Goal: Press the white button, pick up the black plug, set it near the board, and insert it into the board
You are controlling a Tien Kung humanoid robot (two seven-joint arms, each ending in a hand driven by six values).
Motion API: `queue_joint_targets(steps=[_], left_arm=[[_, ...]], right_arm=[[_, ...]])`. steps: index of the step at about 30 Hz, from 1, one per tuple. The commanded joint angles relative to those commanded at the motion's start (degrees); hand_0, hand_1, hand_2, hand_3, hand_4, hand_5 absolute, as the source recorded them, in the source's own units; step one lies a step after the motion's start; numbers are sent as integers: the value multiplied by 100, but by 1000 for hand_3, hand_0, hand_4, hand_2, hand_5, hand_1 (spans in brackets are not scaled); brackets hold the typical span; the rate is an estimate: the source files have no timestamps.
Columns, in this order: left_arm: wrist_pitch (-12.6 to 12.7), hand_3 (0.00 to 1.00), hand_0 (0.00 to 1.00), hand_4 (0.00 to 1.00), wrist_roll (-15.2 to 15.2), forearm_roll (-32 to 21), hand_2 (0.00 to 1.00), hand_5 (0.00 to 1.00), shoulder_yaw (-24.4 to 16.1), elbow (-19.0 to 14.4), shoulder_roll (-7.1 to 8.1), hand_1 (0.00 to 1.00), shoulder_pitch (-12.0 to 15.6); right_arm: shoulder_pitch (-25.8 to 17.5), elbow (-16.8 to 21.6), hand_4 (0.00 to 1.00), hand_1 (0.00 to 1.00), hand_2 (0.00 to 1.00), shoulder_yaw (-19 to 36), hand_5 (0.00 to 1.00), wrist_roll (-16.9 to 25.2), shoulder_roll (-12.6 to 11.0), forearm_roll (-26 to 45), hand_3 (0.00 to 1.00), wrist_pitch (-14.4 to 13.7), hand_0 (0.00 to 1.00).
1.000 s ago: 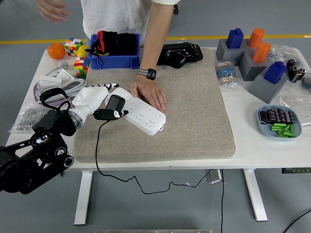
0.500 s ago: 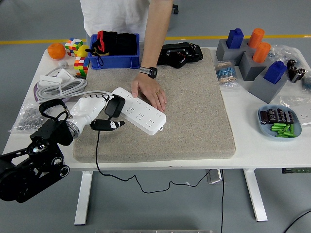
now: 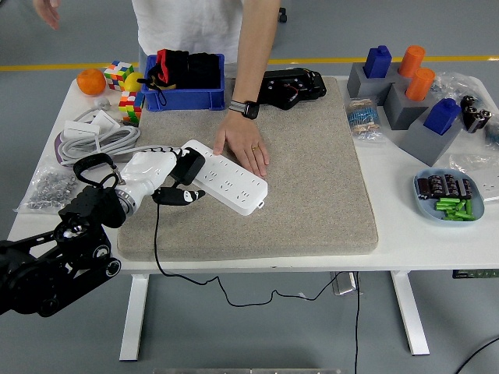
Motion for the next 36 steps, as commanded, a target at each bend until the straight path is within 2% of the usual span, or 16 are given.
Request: queue_joint_targets(steps=[9, 16, 36], left_arm=[[-25, 824, 838, 857, -2, -48, 866, 600, 116, 207, -152, 915, -177], [-23, 823, 835, 858, -11, -88, 863, 602, 182, 288, -203, 911, -208], [1, 816, 822, 818, -66, -183, 859, 565, 186, 509, -312, 901, -154]], right_arm=[[12, -3, 642, 534, 547, -53, 379, 0, -10, 13, 509, 2, 576], [-1, -5, 642, 534, 547, -83, 380, 2, -22, 24, 508, 0, 576], [-26, -3, 643, 534, 547, -37, 381, 2, 10, 17, 508, -3, 576]])
